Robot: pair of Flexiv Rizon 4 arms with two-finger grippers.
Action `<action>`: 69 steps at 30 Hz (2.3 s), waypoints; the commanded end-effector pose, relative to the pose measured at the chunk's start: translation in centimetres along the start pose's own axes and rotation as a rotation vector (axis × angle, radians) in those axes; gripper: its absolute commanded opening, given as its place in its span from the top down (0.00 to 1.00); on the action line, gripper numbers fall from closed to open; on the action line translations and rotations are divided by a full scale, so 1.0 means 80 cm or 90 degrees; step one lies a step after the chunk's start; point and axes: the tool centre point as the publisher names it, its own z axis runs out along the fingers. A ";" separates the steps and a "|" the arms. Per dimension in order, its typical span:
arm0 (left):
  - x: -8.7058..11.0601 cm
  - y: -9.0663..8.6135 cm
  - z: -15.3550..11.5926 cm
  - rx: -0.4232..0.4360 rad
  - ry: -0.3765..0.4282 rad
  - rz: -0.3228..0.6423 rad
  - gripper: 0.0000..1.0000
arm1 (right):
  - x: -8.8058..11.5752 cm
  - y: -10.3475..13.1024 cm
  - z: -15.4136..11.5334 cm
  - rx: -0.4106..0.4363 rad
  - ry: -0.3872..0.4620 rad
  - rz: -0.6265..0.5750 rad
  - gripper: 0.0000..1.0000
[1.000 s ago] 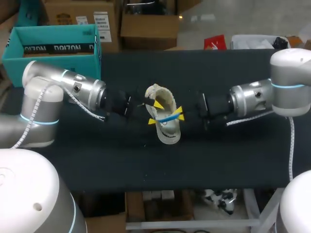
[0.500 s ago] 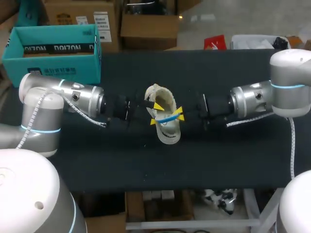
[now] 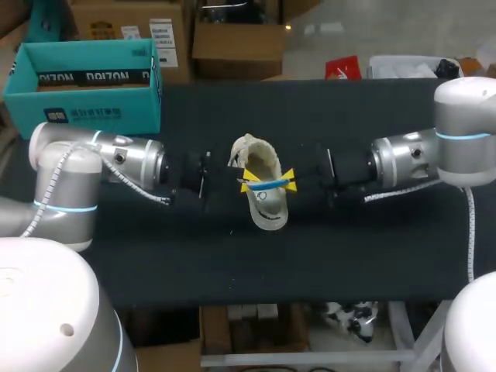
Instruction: Open the shoe tongue, take the insole out of the shoe, put the insole back into the shoe, and pack the shoe into the shoebox
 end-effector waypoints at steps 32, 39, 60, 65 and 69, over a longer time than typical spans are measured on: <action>-0.015 0.038 -0.003 0.017 0.118 0.061 1.00 | -0.016 0.013 -0.012 -0.032 0.007 0.007 0.51; -0.013 0.037 -0.003 0.030 0.160 0.053 1.00 | -0.017 0.011 -0.011 -0.039 0.012 0.007 0.55; -0.013 0.057 0.001 0.018 0.210 0.058 1.00 | -0.022 0.024 0.012 -0.041 0.008 0.012 0.70; -0.013 0.060 0.003 0.015 0.212 0.059 1.00 | -0.023 0.027 0.017 -0.043 0.008 0.005 1.00; -0.012 0.061 0.005 0.018 0.218 0.057 1.00 | -0.021 0.028 0.020 -0.053 0.009 -0.003 1.00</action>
